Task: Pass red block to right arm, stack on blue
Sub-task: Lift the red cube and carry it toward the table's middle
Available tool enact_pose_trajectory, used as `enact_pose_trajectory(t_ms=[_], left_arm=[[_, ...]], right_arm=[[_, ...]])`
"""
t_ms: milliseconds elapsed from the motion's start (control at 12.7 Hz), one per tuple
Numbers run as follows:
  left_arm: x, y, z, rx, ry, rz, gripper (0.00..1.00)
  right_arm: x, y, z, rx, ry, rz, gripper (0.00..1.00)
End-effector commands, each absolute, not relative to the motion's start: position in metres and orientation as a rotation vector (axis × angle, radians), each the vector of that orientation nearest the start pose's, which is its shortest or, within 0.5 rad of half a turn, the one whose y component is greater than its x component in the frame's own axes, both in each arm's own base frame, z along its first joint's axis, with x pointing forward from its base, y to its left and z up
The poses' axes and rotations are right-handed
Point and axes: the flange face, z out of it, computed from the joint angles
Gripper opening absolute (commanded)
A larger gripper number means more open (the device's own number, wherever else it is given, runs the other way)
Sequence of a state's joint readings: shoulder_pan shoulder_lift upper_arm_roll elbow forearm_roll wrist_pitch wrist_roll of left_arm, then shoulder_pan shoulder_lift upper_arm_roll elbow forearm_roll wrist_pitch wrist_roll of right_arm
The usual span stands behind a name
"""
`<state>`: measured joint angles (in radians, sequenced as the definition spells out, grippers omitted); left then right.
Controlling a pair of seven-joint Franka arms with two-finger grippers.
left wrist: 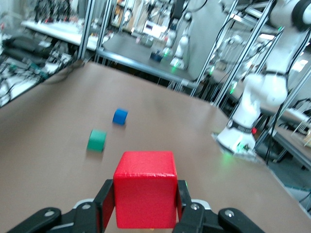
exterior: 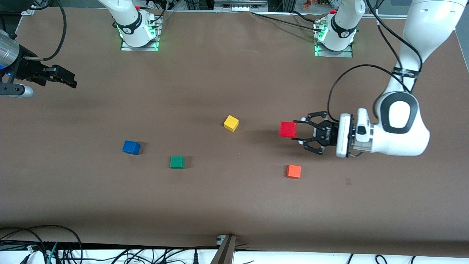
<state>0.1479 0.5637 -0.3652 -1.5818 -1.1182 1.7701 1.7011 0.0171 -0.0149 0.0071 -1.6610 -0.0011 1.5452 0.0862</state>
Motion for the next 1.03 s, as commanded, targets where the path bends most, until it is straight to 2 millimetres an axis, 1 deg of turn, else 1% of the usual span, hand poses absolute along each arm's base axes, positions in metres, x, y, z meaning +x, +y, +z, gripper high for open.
enact_pose_trajectory(t_ms=[0,79,237,316,395,474,553,632,711,789,868,947], left_arm=[[0.656,-0.252,0.361,1.31,-1.199,0.713,0.0],[0.651,-0.279,0.369,1.27,-1.181,0.726,0.0],[0.646,-0.324,0.388,1.207,-1.152,0.753,0.0],[0.643,-0.345,0.392,1.175,-1.136,0.756,0.0],[0.641,-0.364,0.4,1.147,-1.125,0.772,0.0],[0.638,-0.38,0.408,1.147,-1.126,0.797,0.0],[0.634,-0.396,0.413,1.15,-1.111,0.818,0.0],[0.628,-0.414,0.416,1.158,-1.08,0.838,0.0],[0.626,-0.426,0.417,1.181,-1.052,0.863,0.0],[0.623,-0.438,0.425,1.193,-1.053,0.888,0.0],[0.623,-0.444,0.424,1.21,-1.05,0.897,0.0],[0.619,-0.451,0.422,1.22,-1.053,0.897,0.0]], right_arm=[[0.54,0.013,0.589,-3.132,0.094,0.178,1.0],[0.539,0.013,0.584,-3.118,0.093,0.229,1.0],[0.54,0.023,0.568,-3.043,0.078,0.348,1.0],[0.542,0.029,0.563,-2.991,0.072,0.362,1.0],[0.546,0.033,0.555,-2.926,0.076,0.387,1.0],[0.551,0.041,0.545,-2.836,0.083,0.411,1.0],[0.555,0.05,0.538,-2.742,0.089,0.43,1.0],[0.561,0.058,0.526,-2.67,0.097,0.461,1.0],[0.565,0.066,0.516,-2.585,0.109,0.487,1.0],[0.57,0.076,0.51,-2.469,0.122,0.5,1.0],[0.576,0.085,0.503,-2.352,0.142,0.517,1.0],[0.581,0.092,0.501,-2.254,0.162,0.515,1.0]])
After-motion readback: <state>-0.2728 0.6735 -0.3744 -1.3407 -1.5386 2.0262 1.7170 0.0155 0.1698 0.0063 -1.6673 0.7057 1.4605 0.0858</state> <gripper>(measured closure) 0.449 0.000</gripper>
